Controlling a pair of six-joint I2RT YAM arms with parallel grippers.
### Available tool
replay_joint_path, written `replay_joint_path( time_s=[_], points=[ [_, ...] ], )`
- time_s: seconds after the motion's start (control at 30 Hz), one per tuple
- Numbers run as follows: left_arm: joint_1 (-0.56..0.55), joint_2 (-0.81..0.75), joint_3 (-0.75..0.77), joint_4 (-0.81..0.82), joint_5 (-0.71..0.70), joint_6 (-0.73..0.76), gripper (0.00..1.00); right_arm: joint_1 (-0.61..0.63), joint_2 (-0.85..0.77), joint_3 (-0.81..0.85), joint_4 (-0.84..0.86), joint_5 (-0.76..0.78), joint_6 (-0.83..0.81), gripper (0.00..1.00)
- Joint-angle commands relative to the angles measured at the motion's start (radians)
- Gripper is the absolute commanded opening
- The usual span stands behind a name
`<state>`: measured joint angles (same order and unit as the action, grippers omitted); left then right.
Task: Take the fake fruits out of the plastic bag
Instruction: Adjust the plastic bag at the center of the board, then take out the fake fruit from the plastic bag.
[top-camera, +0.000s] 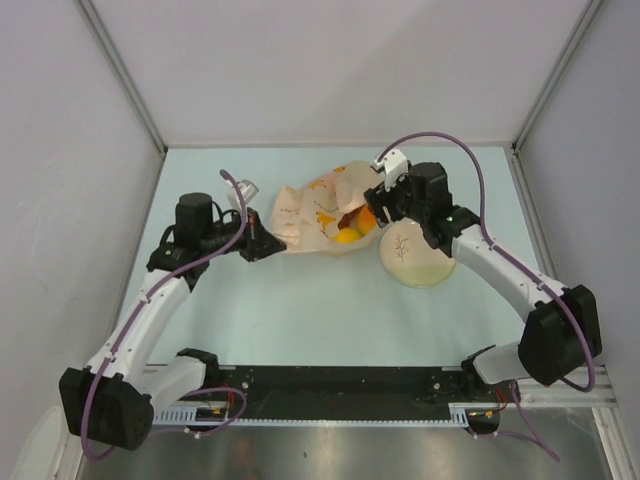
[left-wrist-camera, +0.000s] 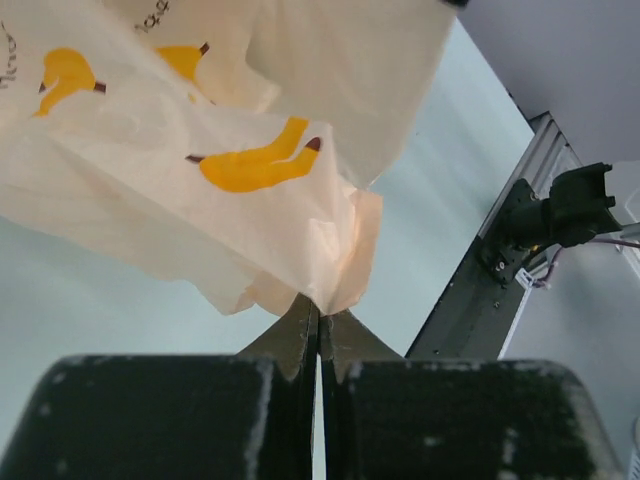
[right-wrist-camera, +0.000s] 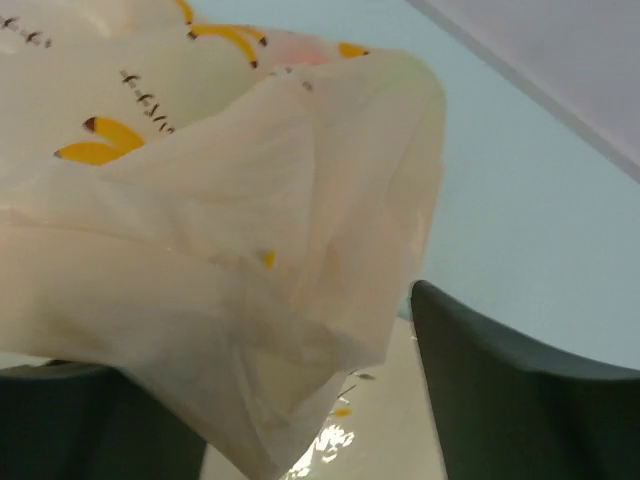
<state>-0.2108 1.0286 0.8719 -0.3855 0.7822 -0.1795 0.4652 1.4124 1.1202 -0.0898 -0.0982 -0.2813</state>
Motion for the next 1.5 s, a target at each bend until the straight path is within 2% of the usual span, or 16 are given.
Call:
replay_joint_path(
  time_s=[0.0, 0.23, 0.3, 0.33, 0.37, 0.43, 0.47, 0.7, 0.83, 0.93, 0.97, 1.03, 1.1, 1.23, 1.37, 1.47],
  points=[
    [-0.013, -0.03, 0.024, 0.092, 0.029, -0.041, 0.0, 0.096, -0.163, 0.049, -0.096, -0.072, -0.024, 0.82],
    [-0.025, -0.007, 0.065, 0.106, 0.055, -0.078, 0.0, 0.301, -0.303, 0.113, -0.119, -0.063, -0.044, 0.84],
    [-0.029, -0.01, 0.059, 0.109, 0.055, -0.087, 0.0, 0.328, -0.285, 0.121, -0.07, -0.06, -0.033, 0.75],
    [-0.029, -0.01, 0.053, 0.108, 0.051, -0.097, 0.0, 0.343, -0.271, 0.122, -0.059, -0.067, -0.032, 0.68],
    [-0.027, -0.019, 0.05, 0.105, 0.048, -0.103, 0.0, 0.345, -0.229, 0.122, -0.045, -0.083, -0.032, 0.48],
    [-0.027, -0.03, 0.047, 0.097, 0.051, -0.109, 0.0, 0.345, -0.178, 0.124, -0.042, -0.093, -0.038, 0.23],
    [-0.029, -0.039, 0.049, 0.093, 0.054, -0.109, 0.0, 0.342, -0.134, 0.124, -0.054, -0.095, -0.044, 0.01],
    [-0.027, -0.085, 0.058, 0.039, 0.043, -0.063, 0.0, 0.262, 0.048, 0.122, -0.133, -0.129, -0.076, 0.0],
    [-0.025, -0.125, 0.07, -0.028, 0.028, -0.016, 0.0, 0.234, 0.166, 0.121, -0.065, 0.017, -0.066, 0.0],
    [-0.018, -0.159, 0.085, -0.117, -0.014, 0.049, 0.0, 0.246, 0.151, 0.069, -0.062, -0.04, -0.036, 0.0],
    [-0.015, -0.165, 0.085, -0.128, -0.044, 0.058, 0.0, 0.269, 0.137, 0.046, -0.118, -0.053, -0.032, 0.0],
    [-0.009, -0.176, 0.067, -0.122, -0.044, 0.058, 0.0, 0.346, 0.078, -0.069, -0.145, -0.123, -0.027, 0.0],
    [0.002, -0.186, 0.035, -0.08, -0.009, 0.026, 0.0, 0.377, 0.048, -0.167, -0.11, -0.107, 0.014, 0.0],
    [0.008, -0.185, 0.018, -0.088, 0.003, 0.021, 0.0, 0.281, 0.054, -0.16, -0.038, -0.071, 0.079, 0.0],
    [0.007, -0.164, -0.036, -0.078, 0.011, 0.006, 0.01, 0.149, 0.12, -0.05, -0.028, -0.073, 0.114, 0.0],
    [0.008, -0.142, -0.074, -0.026, -0.005, -0.043, 0.01, 0.113, 0.17, 0.021, -0.022, -0.106, 0.087, 0.1]
  ],
)
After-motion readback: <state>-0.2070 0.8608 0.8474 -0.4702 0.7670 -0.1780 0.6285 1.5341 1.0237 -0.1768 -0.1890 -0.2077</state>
